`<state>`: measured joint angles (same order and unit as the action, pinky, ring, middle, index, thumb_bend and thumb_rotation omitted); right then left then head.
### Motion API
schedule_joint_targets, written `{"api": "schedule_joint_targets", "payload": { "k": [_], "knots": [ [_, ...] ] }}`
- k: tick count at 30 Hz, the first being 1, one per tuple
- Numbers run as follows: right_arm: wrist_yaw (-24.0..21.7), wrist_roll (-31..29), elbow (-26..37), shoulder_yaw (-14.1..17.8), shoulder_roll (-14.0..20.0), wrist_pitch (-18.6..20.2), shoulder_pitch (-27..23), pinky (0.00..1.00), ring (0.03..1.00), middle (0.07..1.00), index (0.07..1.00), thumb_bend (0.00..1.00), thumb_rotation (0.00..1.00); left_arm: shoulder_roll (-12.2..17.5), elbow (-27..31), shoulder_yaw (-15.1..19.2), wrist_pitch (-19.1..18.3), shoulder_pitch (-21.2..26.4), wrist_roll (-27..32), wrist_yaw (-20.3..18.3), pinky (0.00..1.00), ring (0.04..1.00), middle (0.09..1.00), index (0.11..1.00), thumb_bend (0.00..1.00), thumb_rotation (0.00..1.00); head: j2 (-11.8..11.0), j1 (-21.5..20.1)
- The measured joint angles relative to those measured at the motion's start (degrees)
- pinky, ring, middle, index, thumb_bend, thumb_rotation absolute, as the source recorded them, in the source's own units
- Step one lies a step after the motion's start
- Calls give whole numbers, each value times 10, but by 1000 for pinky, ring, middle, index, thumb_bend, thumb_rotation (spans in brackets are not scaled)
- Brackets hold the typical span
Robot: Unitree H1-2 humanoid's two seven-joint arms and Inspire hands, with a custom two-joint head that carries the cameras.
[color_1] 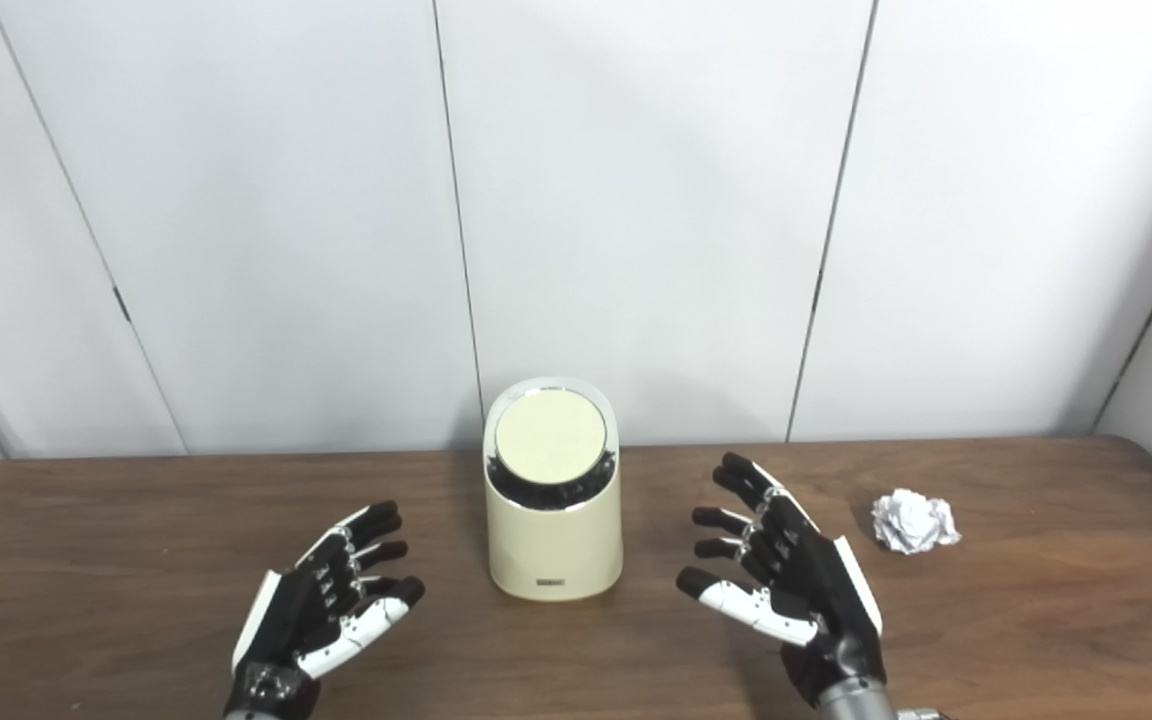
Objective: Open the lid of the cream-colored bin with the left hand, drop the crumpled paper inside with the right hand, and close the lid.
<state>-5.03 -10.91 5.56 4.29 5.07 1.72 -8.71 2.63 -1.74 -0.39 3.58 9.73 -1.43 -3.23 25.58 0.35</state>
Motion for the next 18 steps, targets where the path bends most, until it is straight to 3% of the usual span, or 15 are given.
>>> {"api": "schedule_joint_targets", "payload": {
  "k": [6, 11, 18],
  "knots": [
    [0, 0, 0, 0, 0, 0, 0, 597, 721, 856, 836, 852, 167, 0, 2, 0, -1, 1, 0, 0, 636, 782, 854, 880, 725, 303, -2, -4],
    [1, 1, 0, 1, 0, 1, -1, 594, 718, 851, 835, 827, 136, -7, 46, 0, -10, 7, -2, 7, 623, 778, 847, 884, 720, 318, -3, -3],
    [0, -1, -1, 4, 1, 0, -1, 577, 715, 851, 835, 851, 154, -17, 63, -2, -51, 39, -36, 29, 714, 801, 842, 911, 750, 331, -2, 1]
  ]
}}
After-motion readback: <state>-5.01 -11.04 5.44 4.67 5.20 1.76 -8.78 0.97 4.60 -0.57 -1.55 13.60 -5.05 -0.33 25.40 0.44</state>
